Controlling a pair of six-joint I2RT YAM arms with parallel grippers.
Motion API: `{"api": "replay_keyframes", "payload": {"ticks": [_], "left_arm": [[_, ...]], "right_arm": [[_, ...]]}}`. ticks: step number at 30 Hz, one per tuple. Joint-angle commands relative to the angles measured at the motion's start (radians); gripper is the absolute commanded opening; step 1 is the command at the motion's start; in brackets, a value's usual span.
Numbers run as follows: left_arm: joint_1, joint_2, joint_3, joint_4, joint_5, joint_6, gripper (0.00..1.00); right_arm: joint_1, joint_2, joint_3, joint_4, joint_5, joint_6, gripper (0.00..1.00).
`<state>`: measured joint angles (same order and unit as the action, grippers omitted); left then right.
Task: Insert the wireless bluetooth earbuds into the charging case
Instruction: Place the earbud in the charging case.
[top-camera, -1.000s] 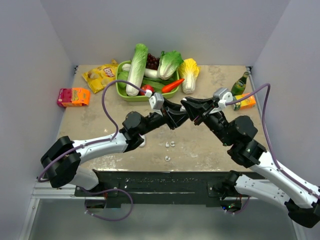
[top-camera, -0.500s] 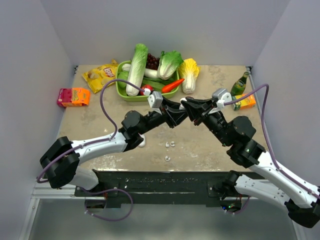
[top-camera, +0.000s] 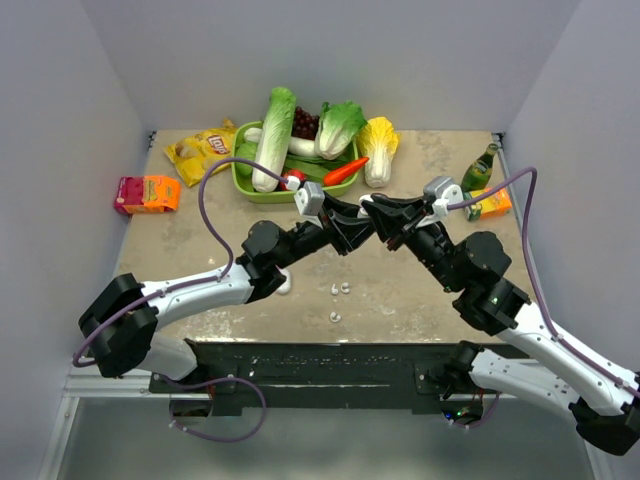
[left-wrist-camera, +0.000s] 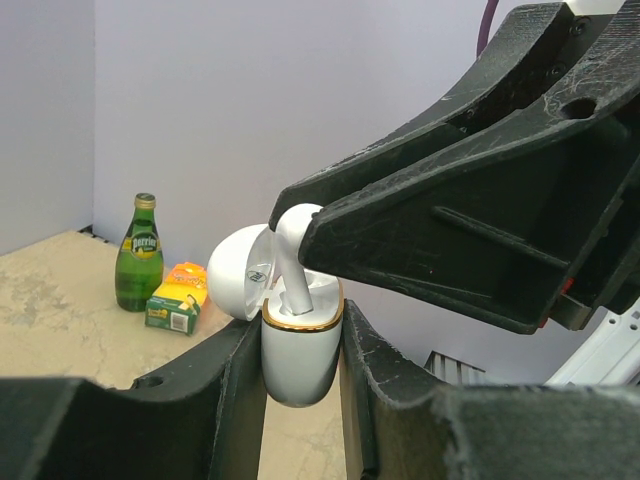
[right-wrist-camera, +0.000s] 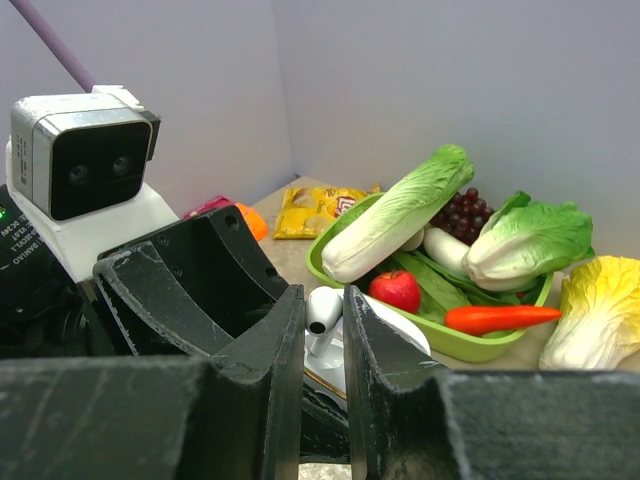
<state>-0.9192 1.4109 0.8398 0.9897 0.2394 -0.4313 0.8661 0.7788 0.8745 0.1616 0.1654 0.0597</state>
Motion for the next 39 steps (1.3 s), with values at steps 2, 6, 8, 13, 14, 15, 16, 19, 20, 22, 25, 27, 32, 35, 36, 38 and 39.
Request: {"api": "replay_keyframes", "payload": {"ticks": [2,6,8,13,14,15,16,19,20,22,25,27,32,35,36,38,39], "left_arm": [[0.006,-0.007,0.035,0.050,0.005,-0.009,0.00],[0.006,-0.003,0.036,0.053,0.006,-0.011,0.00],[0.006,-0.001,0.036,0.055,0.008,-0.011,0.00],[0.006,0.002,0.042,0.055,0.011,-0.011,0.00],[0.006,0.002,0.041,0.058,0.011,-0.012,0.00],[0.006,0.002,0.041,0.058,0.009,-0.012,0.00],[0.006,0.002,0.044,0.059,0.006,-0.012,0.00],[0.006,-0.003,0.048,0.061,0.006,-0.009,0.00],[0.006,-0.003,0.050,0.060,0.008,-0.004,0.00],[0.006,-0.004,0.056,0.052,0.006,0.000,0.00],[0.006,-0.009,0.056,0.052,0.000,0.006,0.00],[0.006,-0.010,0.055,0.049,0.000,0.009,0.00],[0.008,-0.013,0.059,0.043,-0.003,0.019,0.00],[0.008,-0.012,0.067,0.038,-0.002,0.022,0.00],[0.008,-0.010,0.070,0.035,0.000,0.022,0.00],[0.010,-0.009,0.071,0.035,-0.002,0.023,0.00],[0.010,-0.009,0.071,0.035,0.000,0.023,0.00]], "right_arm": [[0.011,0.002,-0.008,0.036,-0.009,0.000,0.00],[0.011,0.005,-0.002,0.030,-0.012,-0.003,0.00],[0.010,0.005,-0.005,0.029,-0.015,-0.003,0.00],[0.011,0.007,-0.006,0.029,-0.020,0.000,0.00],[0.013,0.010,-0.005,0.021,-0.021,-0.001,0.00],[0.011,0.013,-0.002,0.016,-0.023,-0.003,0.00],[0.013,0.013,0.000,0.013,-0.030,-0.004,0.00],[0.013,0.017,0.000,0.004,-0.033,-0.001,0.00],[0.013,0.017,0.000,-0.002,-0.033,0.000,0.00],[0.013,0.017,0.000,-0.008,-0.030,0.006,0.00],[0.013,0.016,0.000,-0.010,-0.021,0.012,0.02],[0.013,0.016,0.004,-0.014,-0.018,0.012,0.04],[0.013,0.020,0.009,-0.022,-0.027,0.012,0.03],[0.013,0.020,0.012,-0.028,-0.030,0.014,0.08],[0.014,0.019,0.012,-0.028,-0.027,0.014,0.12],[0.013,0.011,0.014,-0.031,-0.023,0.020,0.20],[0.014,0.010,0.015,-0.031,-0.020,0.022,0.22]]}}
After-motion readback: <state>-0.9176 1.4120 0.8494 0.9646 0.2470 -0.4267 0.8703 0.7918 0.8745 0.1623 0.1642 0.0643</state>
